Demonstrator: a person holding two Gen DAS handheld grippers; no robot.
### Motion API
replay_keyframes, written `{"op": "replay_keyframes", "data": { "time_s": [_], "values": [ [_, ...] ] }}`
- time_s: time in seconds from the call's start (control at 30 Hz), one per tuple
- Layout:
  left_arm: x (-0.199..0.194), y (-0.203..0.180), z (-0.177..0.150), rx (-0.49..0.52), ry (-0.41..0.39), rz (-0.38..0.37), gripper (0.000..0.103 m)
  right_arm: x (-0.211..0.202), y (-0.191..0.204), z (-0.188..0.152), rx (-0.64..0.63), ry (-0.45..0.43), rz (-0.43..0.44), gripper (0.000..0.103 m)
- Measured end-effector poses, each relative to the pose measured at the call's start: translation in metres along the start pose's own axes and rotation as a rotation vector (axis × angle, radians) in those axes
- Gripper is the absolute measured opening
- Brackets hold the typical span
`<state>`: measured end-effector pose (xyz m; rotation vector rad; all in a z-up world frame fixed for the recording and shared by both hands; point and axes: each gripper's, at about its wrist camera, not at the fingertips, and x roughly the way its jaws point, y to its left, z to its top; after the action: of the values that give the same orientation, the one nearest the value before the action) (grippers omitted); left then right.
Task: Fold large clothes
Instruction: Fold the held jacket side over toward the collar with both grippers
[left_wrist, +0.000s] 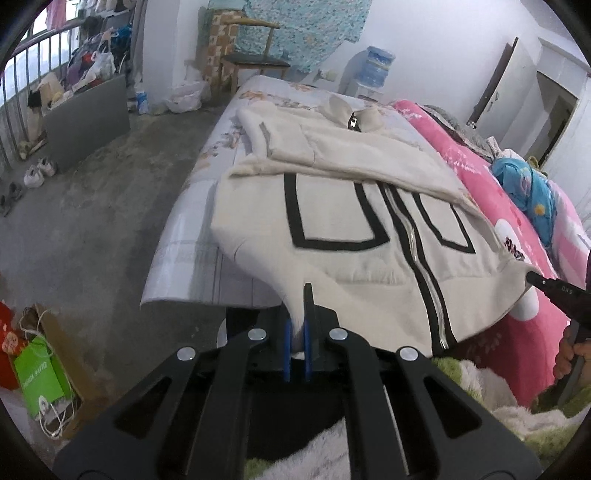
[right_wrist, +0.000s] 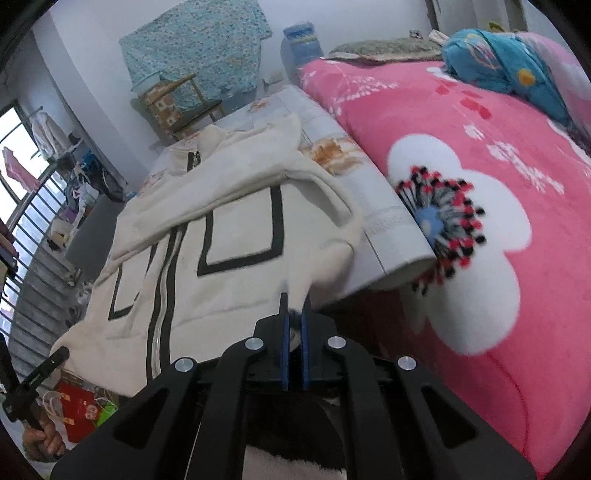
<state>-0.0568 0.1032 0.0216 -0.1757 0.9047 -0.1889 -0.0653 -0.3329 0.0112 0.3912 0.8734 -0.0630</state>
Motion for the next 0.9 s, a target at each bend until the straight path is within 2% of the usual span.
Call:
{"op": "replay_keyframes", "data": {
  "time_s": [0.37, 0.9],
  "values": [
    [0.021, 0.015, 0.039, -0.079, -0.018, -0.047, 0.005, 0.016, 0.0, 0.041, 0.062, -0.052, 0.052, 0.005],
    [0.069, 0.035, 0.077, -0.168, 0.035, -0.047, 0.005, 0.061, 0.007, 0.096, 0.089, -0.03, 0.062, 0.005]
  ]
}}
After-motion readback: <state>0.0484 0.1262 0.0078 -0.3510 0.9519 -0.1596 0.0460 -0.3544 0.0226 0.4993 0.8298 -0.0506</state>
